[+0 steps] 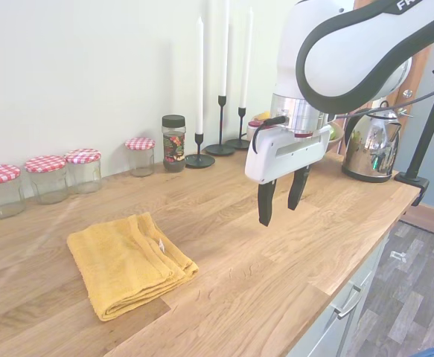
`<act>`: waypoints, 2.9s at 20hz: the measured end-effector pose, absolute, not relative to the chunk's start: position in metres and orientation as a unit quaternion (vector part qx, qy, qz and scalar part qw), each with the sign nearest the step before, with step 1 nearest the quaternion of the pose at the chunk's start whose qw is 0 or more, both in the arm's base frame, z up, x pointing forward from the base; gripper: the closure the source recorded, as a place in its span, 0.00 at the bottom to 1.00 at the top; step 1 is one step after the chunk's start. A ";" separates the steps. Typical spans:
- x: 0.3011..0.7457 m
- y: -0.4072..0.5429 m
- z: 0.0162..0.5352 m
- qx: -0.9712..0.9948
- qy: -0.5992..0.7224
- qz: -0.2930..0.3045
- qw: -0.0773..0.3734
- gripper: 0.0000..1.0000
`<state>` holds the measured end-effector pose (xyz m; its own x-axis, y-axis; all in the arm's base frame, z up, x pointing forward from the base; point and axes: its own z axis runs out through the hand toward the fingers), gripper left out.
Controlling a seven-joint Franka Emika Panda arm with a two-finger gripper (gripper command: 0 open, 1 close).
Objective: Wipe the counter
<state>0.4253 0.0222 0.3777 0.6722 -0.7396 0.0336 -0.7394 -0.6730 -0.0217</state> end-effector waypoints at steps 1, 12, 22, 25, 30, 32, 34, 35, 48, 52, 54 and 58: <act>0.425 0.022 0.377 -0.914 0.404 -0.019 0.003 0.00; 0.436 0.016 0.376 -0.912 0.410 -0.016 0.004 0.00; 0.462 0.048 0.378 -0.921 0.388 -0.027 -0.003 0.00; 0.472 0.084 0.376 -0.927 0.374 -0.033 -0.012 0.00; 0.491 0.124 0.379 -0.932 0.360 -0.039 -0.010 0.00; 0.500 0.134 0.383 -0.934 0.356 -0.040 -0.007 0.00; 0.508 0.148 0.386 -0.936 0.350 -0.041 -0.007 0.00; 0.511 0.156 0.386 -0.937 0.347 -0.042 -0.008 0.00; 0.543 0.209 0.347 -0.944 0.327 -0.031 -0.037 0.00; 0.556 0.207 0.336 -0.943 0.331 -0.025 -0.041 0.00; 0.558 0.207 0.336 -0.943 0.329 -0.025 -0.044 1.00; 0.561 0.208 0.336 -0.943 0.329 -0.025 -0.047 1.00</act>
<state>0.5611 0.2077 0.3362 0.7818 -0.6186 0.0781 -0.6233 -0.7785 0.0729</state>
